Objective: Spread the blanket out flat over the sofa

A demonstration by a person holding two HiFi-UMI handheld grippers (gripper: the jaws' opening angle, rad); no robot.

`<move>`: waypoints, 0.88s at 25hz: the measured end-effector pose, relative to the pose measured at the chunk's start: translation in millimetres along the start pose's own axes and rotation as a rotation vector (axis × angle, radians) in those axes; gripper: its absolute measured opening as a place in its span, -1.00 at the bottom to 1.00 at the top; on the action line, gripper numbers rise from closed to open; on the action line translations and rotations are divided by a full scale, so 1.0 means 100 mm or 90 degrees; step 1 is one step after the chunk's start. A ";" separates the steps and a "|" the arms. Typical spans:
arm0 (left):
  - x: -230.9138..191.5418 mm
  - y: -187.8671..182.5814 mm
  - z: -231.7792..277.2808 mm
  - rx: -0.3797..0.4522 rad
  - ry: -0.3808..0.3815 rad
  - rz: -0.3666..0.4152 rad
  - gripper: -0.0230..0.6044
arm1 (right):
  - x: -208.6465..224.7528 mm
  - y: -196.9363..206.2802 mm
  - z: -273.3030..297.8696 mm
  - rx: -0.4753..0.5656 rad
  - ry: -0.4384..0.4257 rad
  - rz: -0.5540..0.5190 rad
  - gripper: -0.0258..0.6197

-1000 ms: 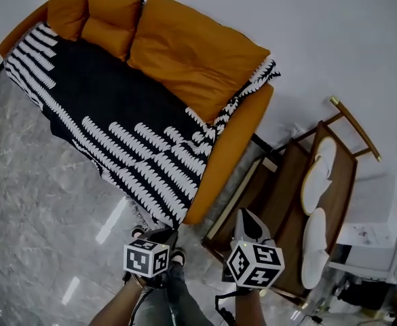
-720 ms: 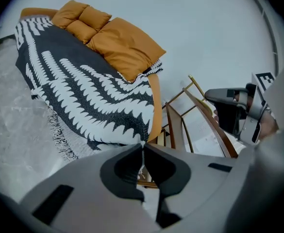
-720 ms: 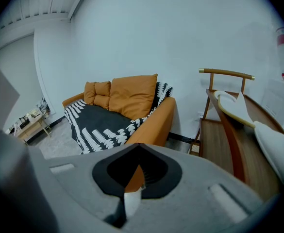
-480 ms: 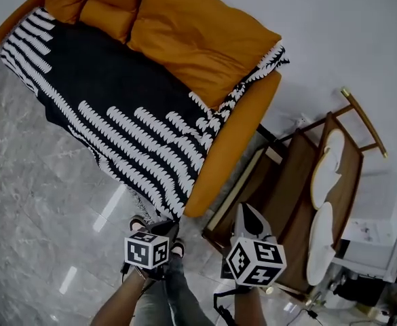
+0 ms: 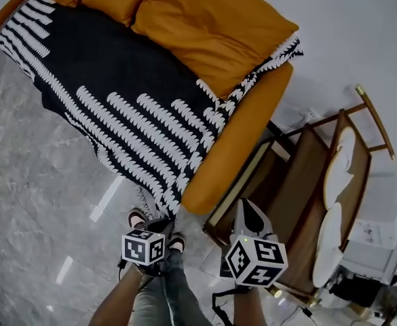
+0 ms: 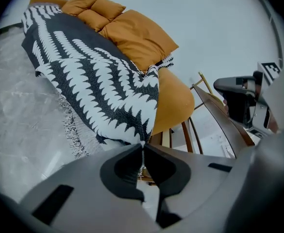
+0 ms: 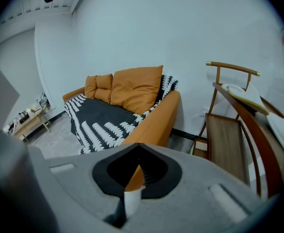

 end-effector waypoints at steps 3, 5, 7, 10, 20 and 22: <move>-0.08 0.04 0.09 -0.001 0.013 -0.005 -0.89 | 0.02 0.04 0.07 -0.002 0.004 0.000 -0.91; -0.08 0.05 0.17 -0.005 0.018 -0.010 -0.89 | 0.05 0.05 0.11 -0.007 0.003 0.002 -0.91; -0.05 0.08 0.26 -0.013 0.016 -0.013 -0.89 | 0.08 0.06 0.13 -0.015 0.003 0.002 -0.91; -0.02 0.10 0.40 -0.018 0.011 -0.010 -0.89 | 0.13 0.06 0.17 -0.017 0.002 0.000 -0.91; -0.06 0.13 0.45 -0.004 -0.009 -0.026 -0.88 | 0.13 0.02 0.23 -0.009 -0.002 -0.004 -0.91; -0.08 0.14 0.40 -0.004 -0.010 -0.032 -0.88 | 0.08 -0.01 0.24 -0.013 -0.003 -0.006 -0.91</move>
Point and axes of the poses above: the fingertips, and each gripper's own axes: z forward along the fingers, x to its right, y out of its underside, the point moved 10 cm from there along -z, backward along the fingers, and after that the axes turned 15 degrees about z, right-handed, at the moved point
